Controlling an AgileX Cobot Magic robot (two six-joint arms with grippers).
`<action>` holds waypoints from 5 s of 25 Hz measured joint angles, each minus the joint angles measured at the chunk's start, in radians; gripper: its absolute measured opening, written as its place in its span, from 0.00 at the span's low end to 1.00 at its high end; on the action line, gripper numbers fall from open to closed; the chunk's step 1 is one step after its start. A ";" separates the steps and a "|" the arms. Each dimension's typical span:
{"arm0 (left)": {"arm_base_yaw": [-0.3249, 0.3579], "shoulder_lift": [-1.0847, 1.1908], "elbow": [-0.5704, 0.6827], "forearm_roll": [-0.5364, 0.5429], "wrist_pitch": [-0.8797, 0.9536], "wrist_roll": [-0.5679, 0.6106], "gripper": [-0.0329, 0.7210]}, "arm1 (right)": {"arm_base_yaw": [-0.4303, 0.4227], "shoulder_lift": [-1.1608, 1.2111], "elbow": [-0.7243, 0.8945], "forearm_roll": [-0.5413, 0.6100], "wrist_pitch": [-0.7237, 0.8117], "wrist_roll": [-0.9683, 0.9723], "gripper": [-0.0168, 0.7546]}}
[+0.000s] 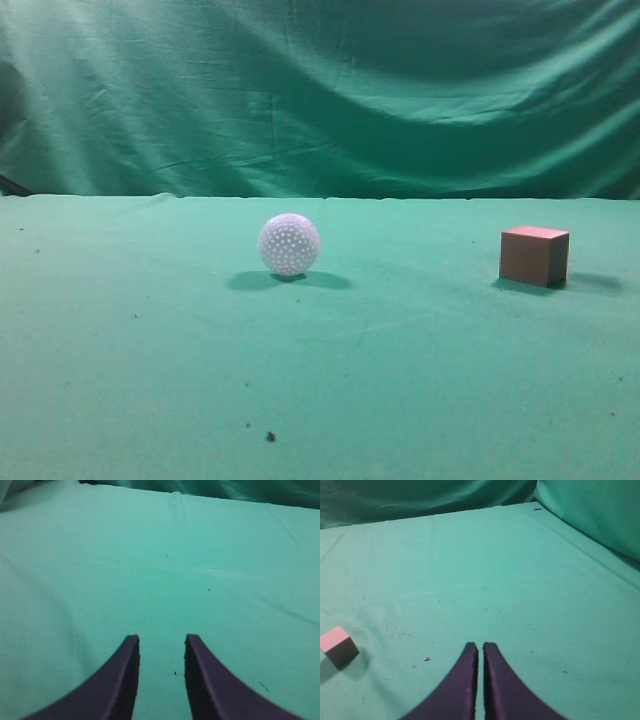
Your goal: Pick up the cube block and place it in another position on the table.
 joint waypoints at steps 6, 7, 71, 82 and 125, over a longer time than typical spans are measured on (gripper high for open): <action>0.000 0.000 0.000 0.000 0.000 0.000 0.39 | 0.000 0.000 0.000 0.000 0.000 0.000 0.02; 0.000 0.000 0.000 0.000 0.000 0.000 0.39 | 0.000 0.000 0.000 0.000 0.000 0.000 0.02; 0.000 0.000 0.000 0.000 0.000 0.000 0.39 | 0.391 1.771 -1.038 0.271 0.323 -0.410 0.65; 0.000 0.000 0.000 0.000 0.000 0.000 0.39 | 0.391 1.804 -1.225 0.196 0.383 -0.335 0.31; 0.000 0.000 0.000 0.000 0.000 0.000 0.39 | 0.327 1.389 -1.379 0.121 0.607 -0.089 0.02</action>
